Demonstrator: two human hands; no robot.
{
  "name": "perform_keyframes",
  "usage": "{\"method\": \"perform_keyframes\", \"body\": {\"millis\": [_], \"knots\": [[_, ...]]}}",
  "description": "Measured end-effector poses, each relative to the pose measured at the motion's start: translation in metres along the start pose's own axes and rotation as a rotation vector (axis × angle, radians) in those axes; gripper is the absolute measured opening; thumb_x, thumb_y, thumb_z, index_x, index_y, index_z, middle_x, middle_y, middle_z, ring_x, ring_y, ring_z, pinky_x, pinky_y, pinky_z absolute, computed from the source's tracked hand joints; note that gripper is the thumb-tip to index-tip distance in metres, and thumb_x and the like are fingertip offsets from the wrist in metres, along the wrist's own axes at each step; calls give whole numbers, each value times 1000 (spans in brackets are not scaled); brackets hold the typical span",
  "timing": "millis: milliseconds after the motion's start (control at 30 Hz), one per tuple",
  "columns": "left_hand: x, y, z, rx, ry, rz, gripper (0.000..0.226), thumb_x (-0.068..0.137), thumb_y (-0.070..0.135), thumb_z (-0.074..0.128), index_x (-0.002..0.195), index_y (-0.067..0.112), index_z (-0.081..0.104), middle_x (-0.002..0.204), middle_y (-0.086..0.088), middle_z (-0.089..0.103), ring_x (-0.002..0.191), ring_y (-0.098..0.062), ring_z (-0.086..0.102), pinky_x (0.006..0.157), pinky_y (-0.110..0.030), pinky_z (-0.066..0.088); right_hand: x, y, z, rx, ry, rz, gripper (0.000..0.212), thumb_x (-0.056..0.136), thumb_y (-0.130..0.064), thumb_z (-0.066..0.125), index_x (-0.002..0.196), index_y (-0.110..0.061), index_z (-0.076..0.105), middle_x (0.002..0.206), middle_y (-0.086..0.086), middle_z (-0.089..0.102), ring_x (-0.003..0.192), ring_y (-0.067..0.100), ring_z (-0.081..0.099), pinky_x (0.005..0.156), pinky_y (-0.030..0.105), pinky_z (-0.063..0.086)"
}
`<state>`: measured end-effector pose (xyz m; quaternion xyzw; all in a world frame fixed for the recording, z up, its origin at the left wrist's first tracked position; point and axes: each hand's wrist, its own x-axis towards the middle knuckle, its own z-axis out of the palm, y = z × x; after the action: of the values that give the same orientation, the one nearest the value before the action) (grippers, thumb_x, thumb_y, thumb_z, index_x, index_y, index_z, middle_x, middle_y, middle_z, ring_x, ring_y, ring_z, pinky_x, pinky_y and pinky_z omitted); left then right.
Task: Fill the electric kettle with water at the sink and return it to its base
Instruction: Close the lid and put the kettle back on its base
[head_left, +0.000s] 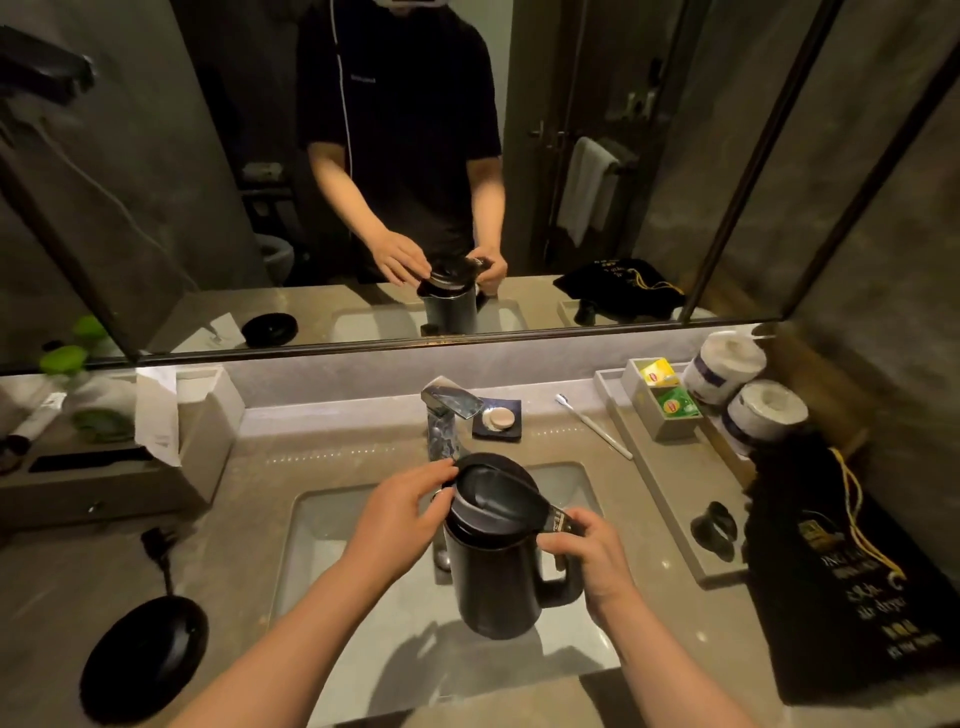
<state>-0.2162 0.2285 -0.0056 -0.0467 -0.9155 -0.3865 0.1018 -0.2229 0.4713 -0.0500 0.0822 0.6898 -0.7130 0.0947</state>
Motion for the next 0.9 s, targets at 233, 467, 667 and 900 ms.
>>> {"method": "perform_keyframes", "body": {"millis": [233,467,667,900], "knots": [[-24,0,-3,-27,-4,-2,34,94,28,56,127,28,60,131,12,57,119,-1,48,99,-15,32,-17,-12,3,30,-16,-77,43,46,-28,83,74,-3,62,59,4,56,53,13,53,51,28,44],[-37,-4,-15,-41,-16,-15,35,96,26,53,130,26,57,135,12,53,127,-7,45,106,-28,33,-25,-20,17,40,-35,-105,45,44,-28,81,74,-1,61,56,3,54,51,14,50,48,26,43],[-52,-4,-23,-267,71,-134,37,95,28,54,132,32,53,138,19,45,127,1,41,101,-17,32,-26,-27,34,43,-95,-128,40,47,-28,82,72,-4,60,59,6,54,54,18,48,50,28,42],[-63,-4,-52,-809,191,-483,20,93,35,56,97,24,71,94,5,71,98,-20,62,90,-37,46,-20,-38,74,71,-218,-168,28,51,-26,82,71,-15,67,62,1,57,56,15,50,49,24,44]]}}
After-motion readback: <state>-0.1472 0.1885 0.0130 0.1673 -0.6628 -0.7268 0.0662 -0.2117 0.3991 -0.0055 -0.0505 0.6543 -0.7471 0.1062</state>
